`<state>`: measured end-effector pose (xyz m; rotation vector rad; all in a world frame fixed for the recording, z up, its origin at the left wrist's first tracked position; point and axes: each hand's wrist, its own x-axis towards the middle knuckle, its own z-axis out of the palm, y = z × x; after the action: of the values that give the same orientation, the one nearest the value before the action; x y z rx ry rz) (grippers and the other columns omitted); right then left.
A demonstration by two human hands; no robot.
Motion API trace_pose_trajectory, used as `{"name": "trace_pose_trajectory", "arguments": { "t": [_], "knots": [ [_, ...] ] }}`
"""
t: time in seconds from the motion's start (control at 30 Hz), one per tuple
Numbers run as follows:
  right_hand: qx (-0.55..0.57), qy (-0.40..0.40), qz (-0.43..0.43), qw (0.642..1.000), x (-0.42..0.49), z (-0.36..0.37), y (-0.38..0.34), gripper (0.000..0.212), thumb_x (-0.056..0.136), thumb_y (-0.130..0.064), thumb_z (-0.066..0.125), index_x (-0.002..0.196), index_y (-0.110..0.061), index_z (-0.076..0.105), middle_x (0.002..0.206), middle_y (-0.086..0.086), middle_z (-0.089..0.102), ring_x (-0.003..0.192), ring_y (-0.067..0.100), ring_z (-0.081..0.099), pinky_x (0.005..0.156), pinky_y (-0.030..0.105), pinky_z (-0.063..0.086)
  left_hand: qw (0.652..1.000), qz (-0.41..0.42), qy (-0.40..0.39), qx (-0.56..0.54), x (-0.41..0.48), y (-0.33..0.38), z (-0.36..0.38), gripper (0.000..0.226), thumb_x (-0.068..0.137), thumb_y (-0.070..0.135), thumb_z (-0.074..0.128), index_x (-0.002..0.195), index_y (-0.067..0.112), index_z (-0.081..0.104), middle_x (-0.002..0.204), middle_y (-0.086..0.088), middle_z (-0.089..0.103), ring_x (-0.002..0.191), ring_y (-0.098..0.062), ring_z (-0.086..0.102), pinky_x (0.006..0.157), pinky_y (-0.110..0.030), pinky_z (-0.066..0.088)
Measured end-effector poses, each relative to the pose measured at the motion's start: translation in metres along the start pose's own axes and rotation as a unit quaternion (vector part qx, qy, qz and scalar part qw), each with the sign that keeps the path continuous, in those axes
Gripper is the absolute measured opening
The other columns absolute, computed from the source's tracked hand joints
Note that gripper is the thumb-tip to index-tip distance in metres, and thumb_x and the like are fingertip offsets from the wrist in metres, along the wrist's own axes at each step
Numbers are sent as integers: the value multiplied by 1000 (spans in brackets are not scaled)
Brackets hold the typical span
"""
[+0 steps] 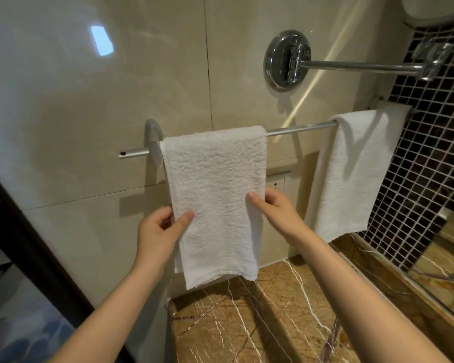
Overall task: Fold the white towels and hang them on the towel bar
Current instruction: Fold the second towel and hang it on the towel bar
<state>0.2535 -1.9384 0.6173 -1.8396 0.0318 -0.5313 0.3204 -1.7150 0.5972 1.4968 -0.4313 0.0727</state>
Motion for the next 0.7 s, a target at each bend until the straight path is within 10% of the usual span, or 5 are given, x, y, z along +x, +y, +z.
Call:
{"name": "trace_pose_trajectory", "arguments": {
  "t": [0.4,0.57,0.7],
  "knots": [
    [23,-17,36,999,0,6,19,48,93,-24,56,94,24,52,102,44,54,92,57,52,75,47,45,998,-5,47,48,-2,-18,1,9,84,17,69,79,10,69,77,-3,69,67,-7,60,59,-16,48],
    [6,-81,90,993,-7,9,31,15,90,-14,61,101,-24,67,103,-15,67,93,-5,64,80,12,50,998,-35,21,51,-8,-24,1,8,79,16,73,81,23,70,90,-2,69,78,-8,66,60,-13,51],
    [-6,-100,99,990,-12,11,39,20,92,-13,59,108,-22,65,108,-14,66,99,-5,61,84,12,47,997,-42,11,65,-13,-34,-3,11,77,13,74,85,20,72,98,-8,67,89,-16,66,68,-14,53]
  ]
}}
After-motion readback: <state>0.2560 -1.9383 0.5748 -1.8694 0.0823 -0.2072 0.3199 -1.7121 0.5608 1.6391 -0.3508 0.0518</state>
